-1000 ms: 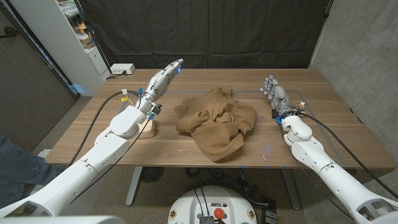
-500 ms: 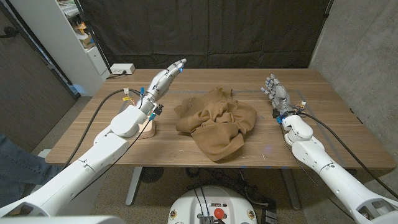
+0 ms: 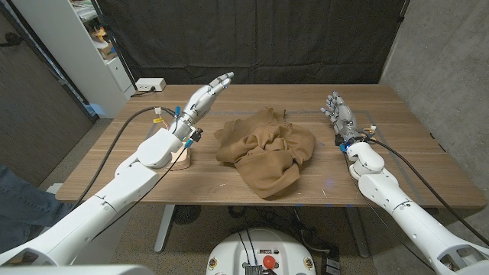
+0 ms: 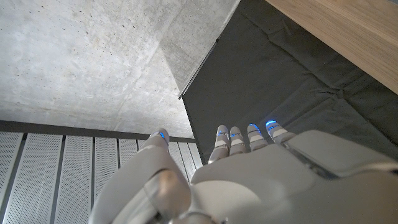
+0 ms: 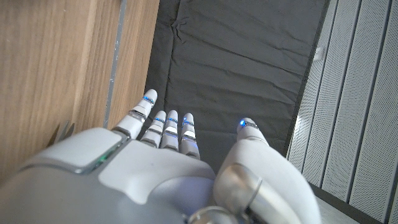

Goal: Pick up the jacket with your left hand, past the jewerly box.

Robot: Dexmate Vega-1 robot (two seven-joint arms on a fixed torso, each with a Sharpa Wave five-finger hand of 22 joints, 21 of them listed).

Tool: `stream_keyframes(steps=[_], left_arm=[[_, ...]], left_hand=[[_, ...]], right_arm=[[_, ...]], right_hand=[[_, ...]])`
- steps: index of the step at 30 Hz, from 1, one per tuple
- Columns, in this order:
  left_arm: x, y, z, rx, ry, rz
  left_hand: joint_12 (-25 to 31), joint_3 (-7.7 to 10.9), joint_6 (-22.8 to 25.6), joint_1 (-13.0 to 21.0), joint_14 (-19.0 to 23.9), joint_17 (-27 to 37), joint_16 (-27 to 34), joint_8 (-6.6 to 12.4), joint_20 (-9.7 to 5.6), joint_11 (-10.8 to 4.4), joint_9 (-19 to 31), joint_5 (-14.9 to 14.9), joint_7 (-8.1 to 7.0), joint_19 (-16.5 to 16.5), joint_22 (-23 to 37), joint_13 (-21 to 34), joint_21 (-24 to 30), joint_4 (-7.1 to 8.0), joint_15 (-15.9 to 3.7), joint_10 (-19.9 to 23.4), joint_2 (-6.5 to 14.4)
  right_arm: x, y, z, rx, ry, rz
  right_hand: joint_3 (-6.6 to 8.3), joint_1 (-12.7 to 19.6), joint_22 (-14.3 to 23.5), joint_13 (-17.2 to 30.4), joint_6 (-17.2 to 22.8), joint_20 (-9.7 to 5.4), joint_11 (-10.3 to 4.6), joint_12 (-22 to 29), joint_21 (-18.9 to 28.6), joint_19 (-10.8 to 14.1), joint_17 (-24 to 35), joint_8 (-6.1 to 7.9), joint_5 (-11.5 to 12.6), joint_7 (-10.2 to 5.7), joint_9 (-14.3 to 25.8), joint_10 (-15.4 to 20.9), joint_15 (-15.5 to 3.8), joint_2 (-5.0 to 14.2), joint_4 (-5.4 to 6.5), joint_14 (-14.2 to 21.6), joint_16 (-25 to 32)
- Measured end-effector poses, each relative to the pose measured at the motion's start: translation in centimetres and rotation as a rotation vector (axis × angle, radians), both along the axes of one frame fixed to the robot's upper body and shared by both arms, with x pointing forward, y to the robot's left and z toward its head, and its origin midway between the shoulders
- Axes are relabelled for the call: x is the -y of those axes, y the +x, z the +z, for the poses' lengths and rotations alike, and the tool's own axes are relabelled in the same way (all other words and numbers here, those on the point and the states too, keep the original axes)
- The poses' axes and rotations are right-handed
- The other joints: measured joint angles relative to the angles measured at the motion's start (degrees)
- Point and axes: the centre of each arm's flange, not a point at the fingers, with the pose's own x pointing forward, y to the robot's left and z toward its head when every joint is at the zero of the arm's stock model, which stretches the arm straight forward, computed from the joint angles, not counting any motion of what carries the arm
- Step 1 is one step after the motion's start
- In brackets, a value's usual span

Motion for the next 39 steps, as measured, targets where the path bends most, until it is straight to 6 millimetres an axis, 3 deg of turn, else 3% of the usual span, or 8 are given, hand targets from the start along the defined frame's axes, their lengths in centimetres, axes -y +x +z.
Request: stream_keyframes(steps=[39], left_arm=[[1.6,-2.4,0.6,0.127,0.115,0.114]], left_hand=[[0.3,0.68,1.1,1.4,0.3,0.0,0.0,0.0,0.2,0.0,0.3,0.0,-0.51,-0.2,0.0,-0.3,0.0,-1.4,-0.31,0.4,0.5]], right_arm=[[-0.3,-0.3,0.4,0.017,0.017,0.003]], right_hand=[[-0.23,-0.5,0.0,-0.5,0.0,0.0,-0.32,0.0,-0.2,0.0,-0.5,-0.27,0.0,0.0,0.0,0.3,-0.31,0.52,-0.24,0.3,0.0]])
